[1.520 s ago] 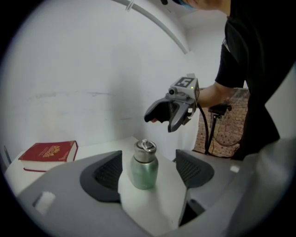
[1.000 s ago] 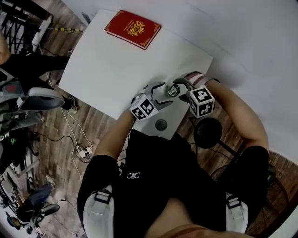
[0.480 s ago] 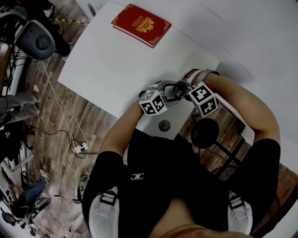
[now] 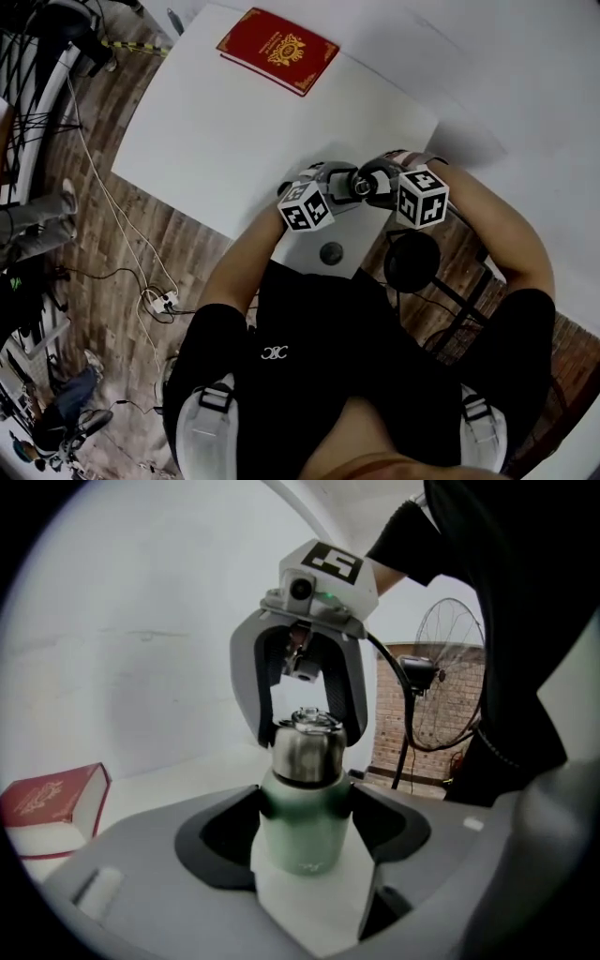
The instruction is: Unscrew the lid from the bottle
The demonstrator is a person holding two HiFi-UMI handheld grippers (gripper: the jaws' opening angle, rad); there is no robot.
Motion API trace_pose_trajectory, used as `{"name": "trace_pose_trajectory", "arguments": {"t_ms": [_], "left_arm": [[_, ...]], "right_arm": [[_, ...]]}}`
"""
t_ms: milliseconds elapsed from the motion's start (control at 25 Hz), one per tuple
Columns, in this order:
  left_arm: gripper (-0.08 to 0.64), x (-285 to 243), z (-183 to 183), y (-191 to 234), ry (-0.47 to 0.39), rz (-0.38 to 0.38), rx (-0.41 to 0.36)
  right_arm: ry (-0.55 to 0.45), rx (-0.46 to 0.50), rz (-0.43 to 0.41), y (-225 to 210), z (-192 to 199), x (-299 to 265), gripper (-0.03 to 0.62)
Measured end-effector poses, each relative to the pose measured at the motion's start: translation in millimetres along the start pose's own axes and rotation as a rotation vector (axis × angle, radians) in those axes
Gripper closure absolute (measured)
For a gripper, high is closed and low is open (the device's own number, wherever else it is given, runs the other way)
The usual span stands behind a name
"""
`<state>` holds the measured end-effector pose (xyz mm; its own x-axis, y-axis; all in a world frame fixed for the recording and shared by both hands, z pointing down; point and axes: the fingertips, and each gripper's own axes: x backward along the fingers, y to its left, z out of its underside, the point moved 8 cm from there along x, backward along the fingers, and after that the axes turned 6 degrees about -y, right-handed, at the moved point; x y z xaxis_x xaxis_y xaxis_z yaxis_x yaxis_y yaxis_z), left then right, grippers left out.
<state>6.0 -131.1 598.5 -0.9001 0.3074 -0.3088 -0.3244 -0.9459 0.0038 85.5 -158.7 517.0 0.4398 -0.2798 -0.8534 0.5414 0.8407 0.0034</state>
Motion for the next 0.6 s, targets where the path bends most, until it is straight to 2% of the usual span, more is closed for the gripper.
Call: {"name": "trace_pose_trajectory", "arguments": {"t_ms": [160,320,600], "left_arm": [[0.199,-1,4,1,-0.003,-0.011,0.001],[0.199,-3,8,3,-0.007,-0.012,0.002],[0.199,-2,9,3,-0.003,-0.016,0.007]], "right_arm": [[-0.131,-0.196,0.155,6,11,-2,0.351],[-0.257,-0.381,0.354,16,20,-6,0.351],[-0.524,-0.767,0.838,38,17,-12,0.351]]}}
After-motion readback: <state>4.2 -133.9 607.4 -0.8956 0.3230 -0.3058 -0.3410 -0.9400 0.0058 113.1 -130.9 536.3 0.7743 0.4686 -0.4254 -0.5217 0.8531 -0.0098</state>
